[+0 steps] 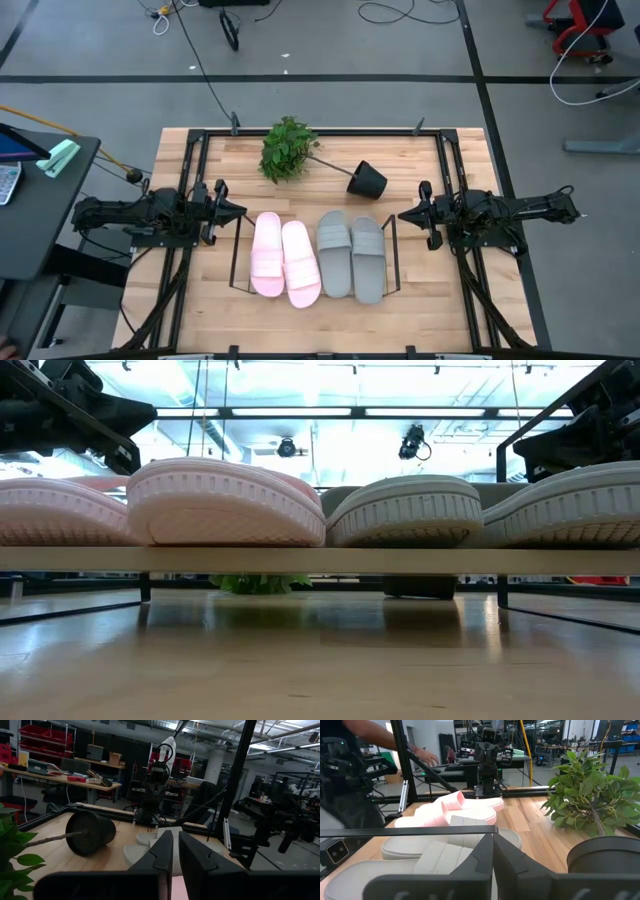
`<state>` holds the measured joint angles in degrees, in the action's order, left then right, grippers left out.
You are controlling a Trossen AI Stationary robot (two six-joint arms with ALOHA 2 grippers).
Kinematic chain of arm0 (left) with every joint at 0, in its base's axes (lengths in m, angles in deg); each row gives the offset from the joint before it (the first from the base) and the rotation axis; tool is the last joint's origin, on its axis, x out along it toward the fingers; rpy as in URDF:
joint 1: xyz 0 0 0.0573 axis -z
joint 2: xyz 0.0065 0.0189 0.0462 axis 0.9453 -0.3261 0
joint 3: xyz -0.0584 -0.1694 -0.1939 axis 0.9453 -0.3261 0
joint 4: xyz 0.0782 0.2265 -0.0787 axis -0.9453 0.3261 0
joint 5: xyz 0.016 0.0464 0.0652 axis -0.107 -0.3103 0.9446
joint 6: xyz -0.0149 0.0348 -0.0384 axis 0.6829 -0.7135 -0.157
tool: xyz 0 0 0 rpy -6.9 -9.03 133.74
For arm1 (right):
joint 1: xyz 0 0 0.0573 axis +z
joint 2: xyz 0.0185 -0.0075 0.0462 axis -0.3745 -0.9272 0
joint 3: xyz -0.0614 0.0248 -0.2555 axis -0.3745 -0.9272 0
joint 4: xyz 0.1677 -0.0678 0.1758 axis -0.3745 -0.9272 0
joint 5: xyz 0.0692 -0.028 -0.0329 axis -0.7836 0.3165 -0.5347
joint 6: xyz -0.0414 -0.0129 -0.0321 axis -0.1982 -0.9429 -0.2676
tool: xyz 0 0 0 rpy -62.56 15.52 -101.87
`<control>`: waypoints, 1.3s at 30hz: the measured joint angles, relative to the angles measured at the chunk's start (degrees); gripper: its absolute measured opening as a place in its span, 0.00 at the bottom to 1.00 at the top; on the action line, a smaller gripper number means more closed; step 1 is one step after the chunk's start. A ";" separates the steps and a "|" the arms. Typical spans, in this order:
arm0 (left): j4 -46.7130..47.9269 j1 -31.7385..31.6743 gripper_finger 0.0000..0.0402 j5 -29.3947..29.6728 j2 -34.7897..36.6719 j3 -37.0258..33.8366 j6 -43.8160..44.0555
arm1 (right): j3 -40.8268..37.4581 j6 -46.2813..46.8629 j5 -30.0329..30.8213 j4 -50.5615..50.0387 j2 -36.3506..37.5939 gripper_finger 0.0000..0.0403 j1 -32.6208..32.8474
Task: Pick and place slides into the shelf
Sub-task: Return to Home Position
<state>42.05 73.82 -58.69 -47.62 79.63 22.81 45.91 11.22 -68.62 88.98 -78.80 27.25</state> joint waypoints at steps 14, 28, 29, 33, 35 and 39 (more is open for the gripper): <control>0.00 0.02 0.05 0.00 0.00 -0.01 -0.02 | 0.00 0.02 0.00 0.00 0.00 0.04 0.00; 0.00 0.02 0.08 0.00 0.00 -0.02 0.01 | 0.00 0.01 0.00 0.00 -0.02 0.04 0.00; 0.00 0.02 0.07 0.00 0.00 0.00 -0.02 | 0.00 0.00 -0.01 0.00 -0.01 0.04 0.00; 0.00 -0.01 0.06 0.00 0.01 -0.01 0.00 | 0.00 0.02 0.00 0.00 0.00 0.04 0.00; 0.00 0.02 0.05 0.00 0.00 -0.01 -0.02 | 0.00 0.00 0.00 0.00 -0.01 0.04 0.00; 0.00 0.01 0.05 0.00 0.00 0.00 -0.01 | 0.00 0.01 0.00 0.00 -0.01 0.04 0.00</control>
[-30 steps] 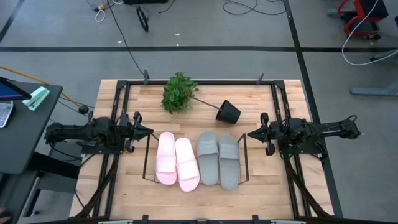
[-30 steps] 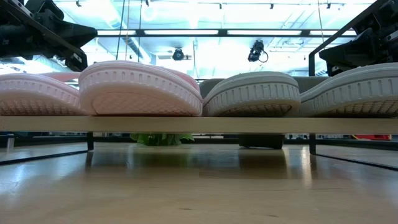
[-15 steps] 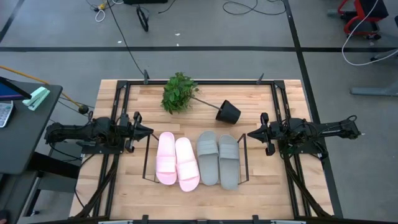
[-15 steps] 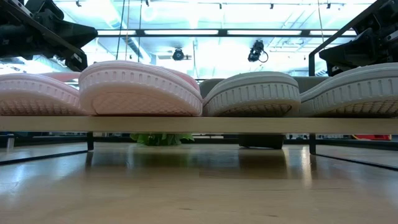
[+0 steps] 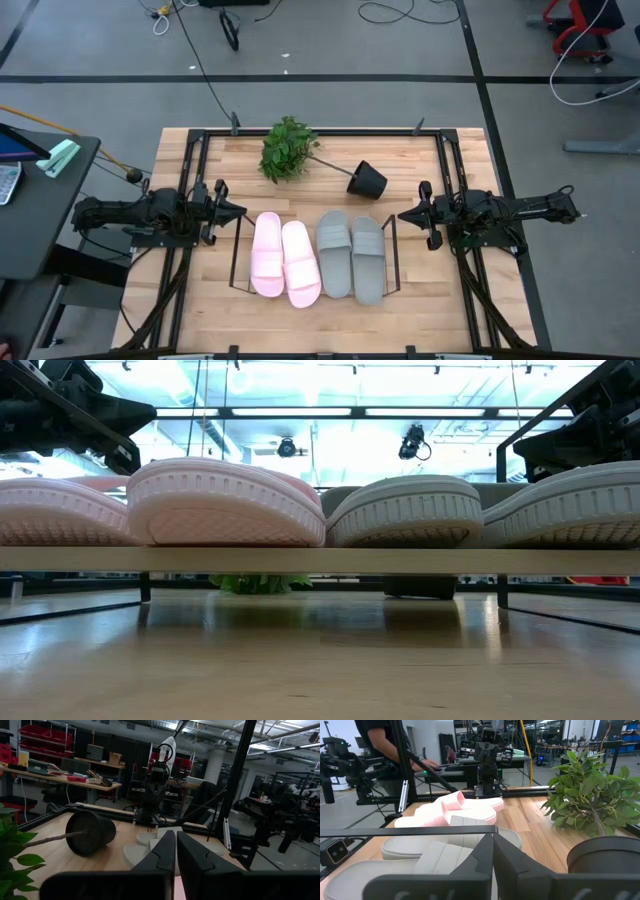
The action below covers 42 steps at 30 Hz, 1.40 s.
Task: Pick and place slides into the shelf
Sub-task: Return to Home Position
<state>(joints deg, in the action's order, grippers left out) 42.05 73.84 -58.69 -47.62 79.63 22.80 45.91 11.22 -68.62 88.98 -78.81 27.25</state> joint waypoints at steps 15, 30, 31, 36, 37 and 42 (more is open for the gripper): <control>0.00 0.00 0.08 0.00 0.01 -0.01 0.00 | 0.00 -0.01 0.00 0.00 -0.01 0.04 0.00; 0.00 -0.02 0.07 0.00 0.00 -0.02 0.02 | 0.00 -0.01 0.00 0.01 -0.01 0.04 0.00; 0.00 0.00 0.07 0.00 0.00 -0.01 0.00 | 0.00 0.00 0.00 0.00 0.00 0.04 0.00; 0.00 -0.02 0.09 0.00 0.00 -0.01 0.00 | 0.00 -0.01 -0.01 0.00 0.01 0.04 0.00; 0.00 -0.02 0.09 0.00 0.00 -0.01 0.00 | 0.00 -0.01 -0.02 0.00 -0.01 0.04 0.00; 0.00 0.00 0.07 0.00 0.01 -0.01 0.01 | 0.00 0.01 -0.01 0.00 0.00 0.04 0.00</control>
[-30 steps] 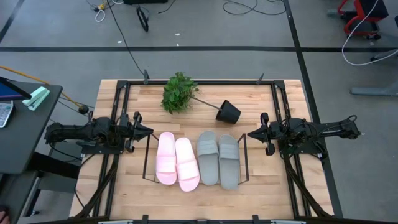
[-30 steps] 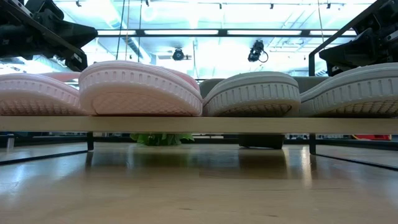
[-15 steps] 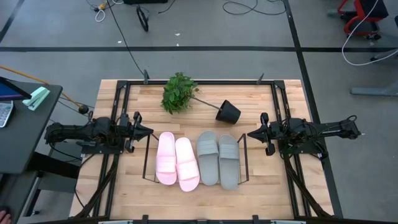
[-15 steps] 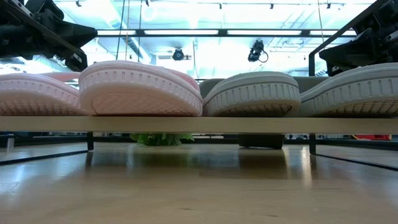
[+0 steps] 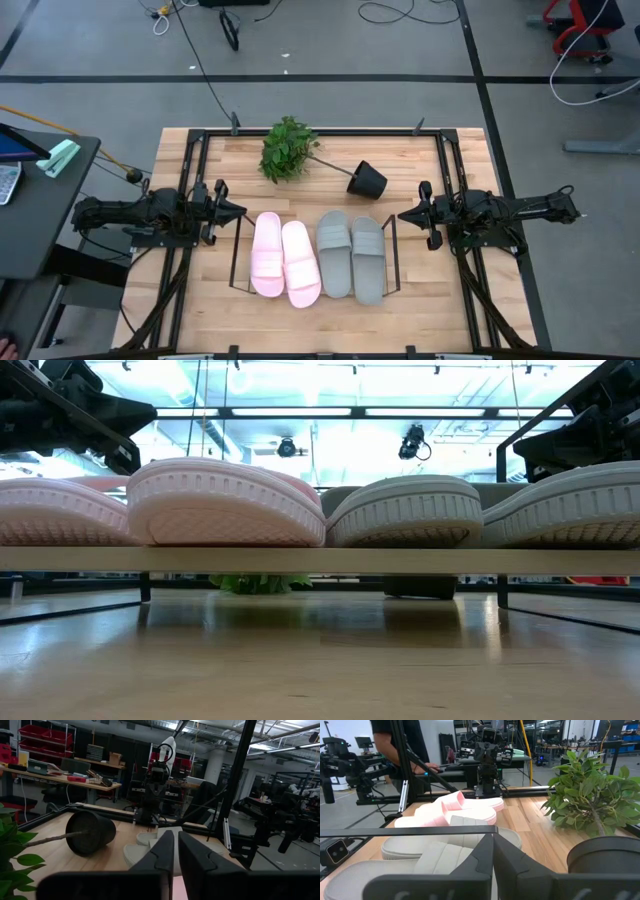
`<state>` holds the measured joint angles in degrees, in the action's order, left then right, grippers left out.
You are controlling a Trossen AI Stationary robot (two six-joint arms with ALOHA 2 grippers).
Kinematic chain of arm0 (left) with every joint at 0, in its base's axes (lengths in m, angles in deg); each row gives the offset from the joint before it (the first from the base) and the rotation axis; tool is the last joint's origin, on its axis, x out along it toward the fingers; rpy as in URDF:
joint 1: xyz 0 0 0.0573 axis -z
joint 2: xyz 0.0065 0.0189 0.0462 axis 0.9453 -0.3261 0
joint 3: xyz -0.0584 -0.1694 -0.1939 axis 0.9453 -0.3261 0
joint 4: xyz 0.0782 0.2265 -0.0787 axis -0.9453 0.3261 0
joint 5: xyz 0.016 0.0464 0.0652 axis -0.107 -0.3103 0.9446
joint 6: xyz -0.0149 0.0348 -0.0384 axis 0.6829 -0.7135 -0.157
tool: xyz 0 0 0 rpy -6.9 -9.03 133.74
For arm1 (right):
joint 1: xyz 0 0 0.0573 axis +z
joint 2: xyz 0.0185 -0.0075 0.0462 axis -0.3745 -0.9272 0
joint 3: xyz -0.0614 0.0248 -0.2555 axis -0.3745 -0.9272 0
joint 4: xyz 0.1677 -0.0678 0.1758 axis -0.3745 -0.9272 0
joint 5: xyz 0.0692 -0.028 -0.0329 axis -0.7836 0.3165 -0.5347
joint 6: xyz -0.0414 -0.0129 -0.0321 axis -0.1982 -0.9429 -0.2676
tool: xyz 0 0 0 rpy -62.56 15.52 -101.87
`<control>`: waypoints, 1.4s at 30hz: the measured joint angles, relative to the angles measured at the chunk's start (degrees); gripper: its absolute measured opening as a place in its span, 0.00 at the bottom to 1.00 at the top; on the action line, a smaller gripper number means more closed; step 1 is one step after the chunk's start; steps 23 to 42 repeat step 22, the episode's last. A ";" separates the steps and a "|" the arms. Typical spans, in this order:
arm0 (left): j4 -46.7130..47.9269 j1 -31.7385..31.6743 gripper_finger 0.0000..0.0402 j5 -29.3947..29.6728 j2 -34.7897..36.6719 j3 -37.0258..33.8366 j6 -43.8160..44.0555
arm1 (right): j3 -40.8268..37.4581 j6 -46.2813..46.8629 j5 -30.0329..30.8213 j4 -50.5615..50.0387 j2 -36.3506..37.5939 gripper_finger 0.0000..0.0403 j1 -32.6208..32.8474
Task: Pick and place slides into the shelf
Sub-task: Return to Home Position
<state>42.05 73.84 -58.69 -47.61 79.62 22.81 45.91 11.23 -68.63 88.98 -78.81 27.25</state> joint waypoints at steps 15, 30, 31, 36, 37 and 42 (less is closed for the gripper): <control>0.00 0.00 0.07 -0.02 -0.01 0.01 -0.01 | 0.00 -0.01 0.01 0.00 -0.01 0.04 0.00; 0.00 -0.02 0.09 0.00 0.00 -0.01 -0.01 | 0.00 -0.02 0.01 0.00 -0.01 0.04 0.00; 0.00 -0.02 0.09 0.00 0.00 -0.01 -0.01 | 0.00 -0.02 0.01 0.00 -0.01 0.04 0.00; 0.00 -0.02 0.09 0.00 0.00 -0.01 -0.01 | 0.00 -0.02 0.01 0.00 -0.01 0.04 0.00; 0.00 -0.02 0.09 0.00 0.00 -0.01 -0.01 | 0.00 -0.02 0.01 0.00 -0.01 0.04 0.00; 0.00 -0.02 0.09 0.00 0.00 -0.01 -0.01 | 0.00 -0.02 0.01 0.00 -0.01 0.04 0.00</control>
